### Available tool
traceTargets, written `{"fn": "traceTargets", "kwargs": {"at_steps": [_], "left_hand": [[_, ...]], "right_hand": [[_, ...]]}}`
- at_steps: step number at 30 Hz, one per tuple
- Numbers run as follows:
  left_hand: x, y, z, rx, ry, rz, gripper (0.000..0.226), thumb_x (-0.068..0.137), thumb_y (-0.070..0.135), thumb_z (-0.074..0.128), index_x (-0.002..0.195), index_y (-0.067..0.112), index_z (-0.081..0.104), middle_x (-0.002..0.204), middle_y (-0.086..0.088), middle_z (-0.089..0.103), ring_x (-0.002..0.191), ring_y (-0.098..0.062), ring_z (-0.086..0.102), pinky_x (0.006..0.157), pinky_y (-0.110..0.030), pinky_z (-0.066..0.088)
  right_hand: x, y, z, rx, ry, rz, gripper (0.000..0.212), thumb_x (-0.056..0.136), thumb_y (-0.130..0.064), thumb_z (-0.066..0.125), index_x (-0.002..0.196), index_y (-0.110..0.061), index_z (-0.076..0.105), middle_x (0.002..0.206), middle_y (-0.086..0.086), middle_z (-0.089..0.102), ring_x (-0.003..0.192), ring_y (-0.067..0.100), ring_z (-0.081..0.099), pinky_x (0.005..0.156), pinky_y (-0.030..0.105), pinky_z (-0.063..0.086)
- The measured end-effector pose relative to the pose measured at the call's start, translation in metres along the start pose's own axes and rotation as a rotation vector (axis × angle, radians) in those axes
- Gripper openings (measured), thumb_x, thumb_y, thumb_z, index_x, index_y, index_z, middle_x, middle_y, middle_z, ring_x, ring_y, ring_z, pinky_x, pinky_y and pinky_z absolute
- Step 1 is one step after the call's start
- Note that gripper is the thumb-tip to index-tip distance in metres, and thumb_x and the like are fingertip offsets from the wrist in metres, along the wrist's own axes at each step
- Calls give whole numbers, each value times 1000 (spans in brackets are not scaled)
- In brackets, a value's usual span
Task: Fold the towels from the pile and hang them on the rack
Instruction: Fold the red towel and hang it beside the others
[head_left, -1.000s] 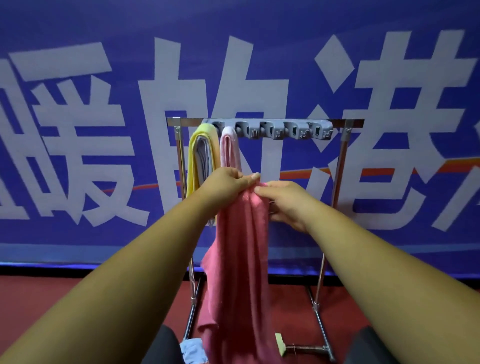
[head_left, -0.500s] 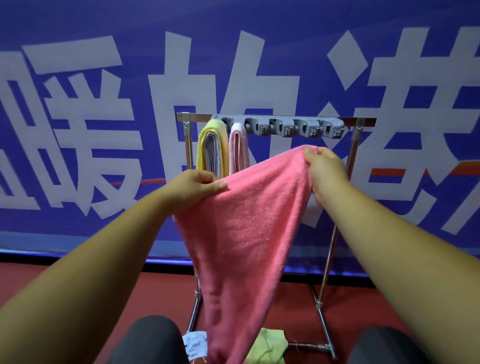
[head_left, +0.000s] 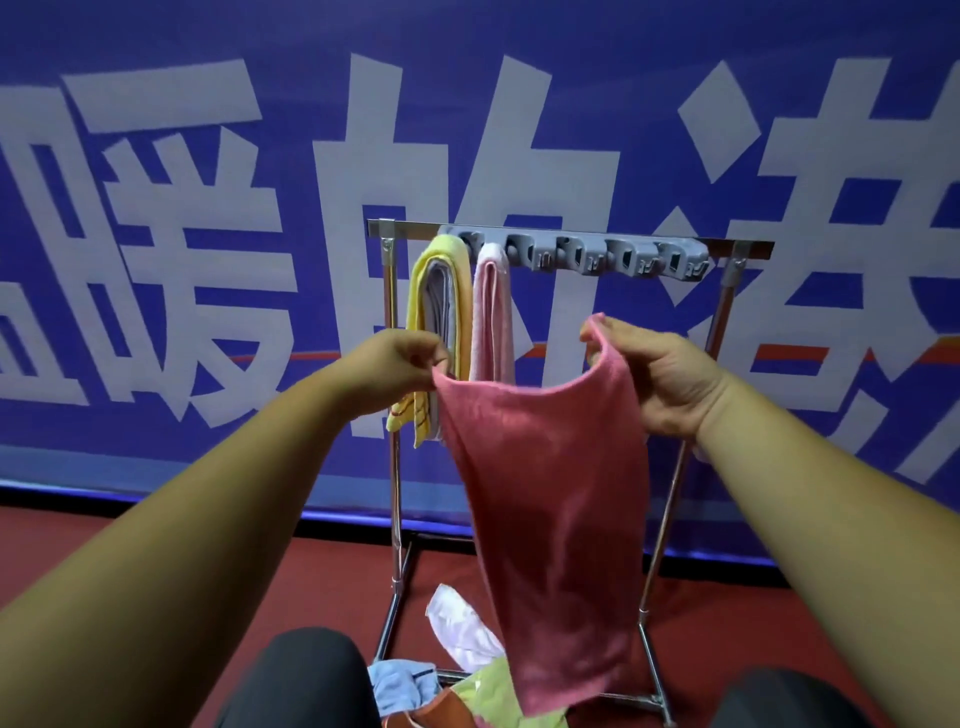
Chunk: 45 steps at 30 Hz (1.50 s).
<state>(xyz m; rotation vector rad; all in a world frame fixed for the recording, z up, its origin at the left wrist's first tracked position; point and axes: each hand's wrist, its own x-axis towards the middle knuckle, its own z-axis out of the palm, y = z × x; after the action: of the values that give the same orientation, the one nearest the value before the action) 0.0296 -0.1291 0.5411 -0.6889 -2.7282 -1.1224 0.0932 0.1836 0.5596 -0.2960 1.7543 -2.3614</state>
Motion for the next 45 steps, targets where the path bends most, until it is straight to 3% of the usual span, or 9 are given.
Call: {"fn": "traceTargets", "kwargs": {"at_steps": [4,7,10,21,28,30,34,41,45], "left_hand": [[10,35,9,-97,27,129,18,89,11,82,77,22,74,92,7,65,87,-8,67,82,-26,58],[16,52,19,-197,-9,166,15,91,2,78,80,10,74,83,4,69,79,-11,71,77,-25,59],[20,63,23,-203,-24,167,9,94,-1,72,87,5,74,80,0,73,72,-9,68,73,-21,57],[24,49,27,-474,-91,39,13,98,-5,62,105,4,67,93,-11,69,85,-25,66,80,-37,60],[19,50,48,-512,-110,-135,51,96,63,67,121,18,68,109,-7,76,103,-25,75,90,-41,62],[18,54,52,-445,-144,-96,44,92,51,78,119,18,66,99,-1,77,89,-16,77,77,-31,63],[21,47,59,-304,-153,-126,45,87,20,87,123,19,60,113,-6,74,100,-22,77,86,-41,67],[26,40,47,-260,88,-61,20,91,23,82,110,24,76,103,2,77,99,-19,74,89,-36,64],[31,52,37,-229,177,-9,21,92,25,81,113,24,80,98,7,78,96,-12,73,89,-30,62]], "right_hand": [[14,12,10,-148,-86,45,15,99,-26,70,109,-16,74,105,9,73,81,14,68,85,32,54],[24,25,12,-150,-106,62,10,99,-27,70,107,-21,72,94,1,70,69,8,68,84,33,50],[29,36,11,-122,-107,43,10,101,-29,70,108,-23,72,94,1,68,84,16,65,88,38,50],[42,37,12,-152,25,-70,8,102,-20,69,108,-16,74,99,9,73,91,21,68,89,43,58],[53,30,13,-282,230,-150,22,102,-21,72,115,-3,76,100,17,75,91,30,69,96,58,58],[54,28,15,-310,288,-183,17,100,-20,74,109,-7,79,100,18,78,89,30,71,92,56,60],[56,23,9,-349,393,-272,7,96,-20,78,99,-17,83,93,5,82,82,19,73,88,45,63],[43,9,-18,-554,519,-340,6,93,-31,80,97,-30,85,91,-22,79,94,4,71,95,34,59],[37,3,-29,-590,537,-358,6,93,-35,80,97,-35,85,97,-19,79,102,8,71,96,37,59]]}}
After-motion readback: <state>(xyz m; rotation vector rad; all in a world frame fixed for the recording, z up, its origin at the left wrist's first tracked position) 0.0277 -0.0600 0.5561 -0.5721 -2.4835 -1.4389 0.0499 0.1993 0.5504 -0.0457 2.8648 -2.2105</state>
